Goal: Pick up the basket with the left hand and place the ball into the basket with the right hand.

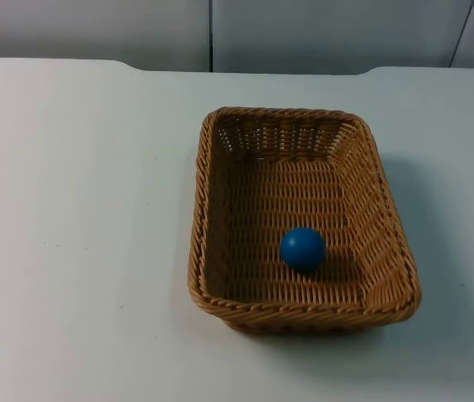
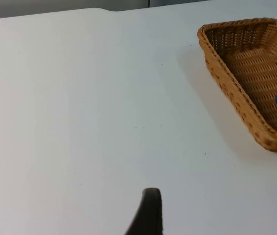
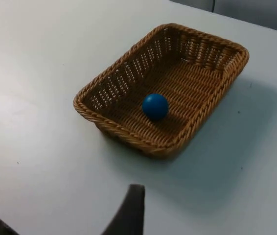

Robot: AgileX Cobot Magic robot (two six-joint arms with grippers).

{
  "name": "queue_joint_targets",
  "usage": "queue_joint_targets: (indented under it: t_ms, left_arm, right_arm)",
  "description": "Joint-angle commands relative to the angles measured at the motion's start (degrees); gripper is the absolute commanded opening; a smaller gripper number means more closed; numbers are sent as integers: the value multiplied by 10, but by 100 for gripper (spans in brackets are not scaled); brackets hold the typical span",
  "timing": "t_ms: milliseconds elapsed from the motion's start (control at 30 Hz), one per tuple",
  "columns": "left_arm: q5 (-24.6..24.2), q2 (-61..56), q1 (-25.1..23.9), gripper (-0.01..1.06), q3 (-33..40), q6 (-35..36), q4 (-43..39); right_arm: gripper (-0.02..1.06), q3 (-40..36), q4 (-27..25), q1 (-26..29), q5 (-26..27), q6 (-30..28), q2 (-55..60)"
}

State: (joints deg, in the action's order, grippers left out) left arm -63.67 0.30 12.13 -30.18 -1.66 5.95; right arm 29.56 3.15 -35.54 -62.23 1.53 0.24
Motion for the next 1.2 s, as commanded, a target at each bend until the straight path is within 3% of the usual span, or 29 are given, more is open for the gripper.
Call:
queue_joint_targets:
  t_ms: [0,467,600,700,800,1167]
  left_arm:
    - [1,-3,0,74,-3,4,-2]
    - [22,-3,0,75,10,6,2]
    - [22,-3,0,84,10,6,2]
    - [22,-3,0,105,10,6,2]
    - [22,-3,0,105,10,6,2]
    - [22,-3,0,105,10,6,2]
  right_arm:
    - [85,-4,12,-2,4,13,-2]
    - [85,-4,12,-2,4,13,-2]
    - [85,-4,12,-2,4,13,-2]
    - [94,-4,12,-2,4,13,-2]
    - [105,-4,12,-2,4,13,-2]
    - [105,-4,12,-2,4,13,-2]
